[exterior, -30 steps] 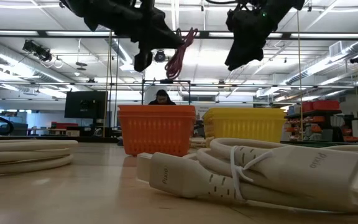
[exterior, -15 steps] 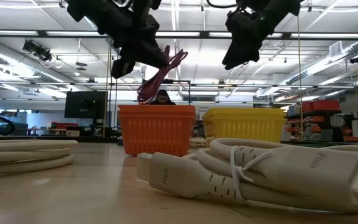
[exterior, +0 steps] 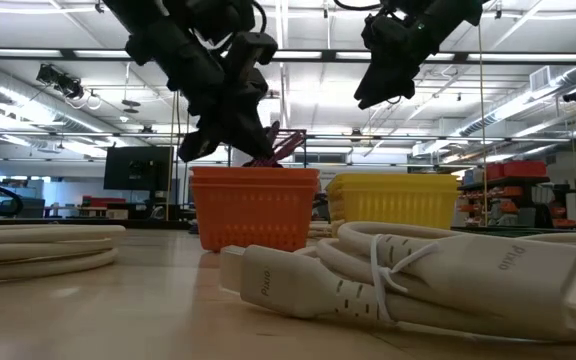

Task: Pick & Place USB Port
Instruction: Put the pink charger cable into the orange basket, then put the green charger cable into the orange basket

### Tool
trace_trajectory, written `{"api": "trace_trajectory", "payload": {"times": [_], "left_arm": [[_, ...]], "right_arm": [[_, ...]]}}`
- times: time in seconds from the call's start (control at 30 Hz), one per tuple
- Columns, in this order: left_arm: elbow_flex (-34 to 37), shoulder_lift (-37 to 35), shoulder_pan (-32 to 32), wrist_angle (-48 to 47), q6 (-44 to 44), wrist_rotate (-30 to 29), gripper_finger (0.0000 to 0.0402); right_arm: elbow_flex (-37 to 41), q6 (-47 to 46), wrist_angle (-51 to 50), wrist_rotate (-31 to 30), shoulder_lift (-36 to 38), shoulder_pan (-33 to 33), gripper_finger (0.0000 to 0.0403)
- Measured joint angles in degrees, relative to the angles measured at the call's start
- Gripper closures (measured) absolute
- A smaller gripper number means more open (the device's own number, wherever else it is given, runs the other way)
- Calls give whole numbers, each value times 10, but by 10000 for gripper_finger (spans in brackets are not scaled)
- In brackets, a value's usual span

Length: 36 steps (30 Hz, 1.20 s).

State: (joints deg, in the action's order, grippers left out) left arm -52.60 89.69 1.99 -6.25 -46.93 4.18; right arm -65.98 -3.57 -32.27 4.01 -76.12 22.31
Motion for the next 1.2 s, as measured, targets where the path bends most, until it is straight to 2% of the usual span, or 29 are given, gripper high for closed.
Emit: {"api": "trace_trajectory", "payload": {"times": [0.13, 0.5, 0.6, 0.7, 0.83, 0.97, 1.2], "left_arm": [[0, -1, 8, 0, 0, 4, 382], [0, -1, 8, 1, -2, 20, 275], [0, -1, 11, 0, -2, 10, 255], [0, -1, 29, 6, 0, 4, 238], [0, -1, 66, 63, 15, 28, 223], [0, -1, 94, 118, 29, 61, 219], [0, -4, 128, 136, 42, 108, 219]], "right_arm": [[0, 0, 0, 0, 0, 0, 234], [0, 2, 0, -1, 0, 0, 234], [0, 4, -1, -16, 0, 0, 234], [-1, 10, -31, -56, 0, 2, 234], [18, 10, -87, -75, -4, 18, 234], [59, 5, -96, -75, 0, 37, 234], [146, 10, -111, -76, 2, 111, 234]]}}
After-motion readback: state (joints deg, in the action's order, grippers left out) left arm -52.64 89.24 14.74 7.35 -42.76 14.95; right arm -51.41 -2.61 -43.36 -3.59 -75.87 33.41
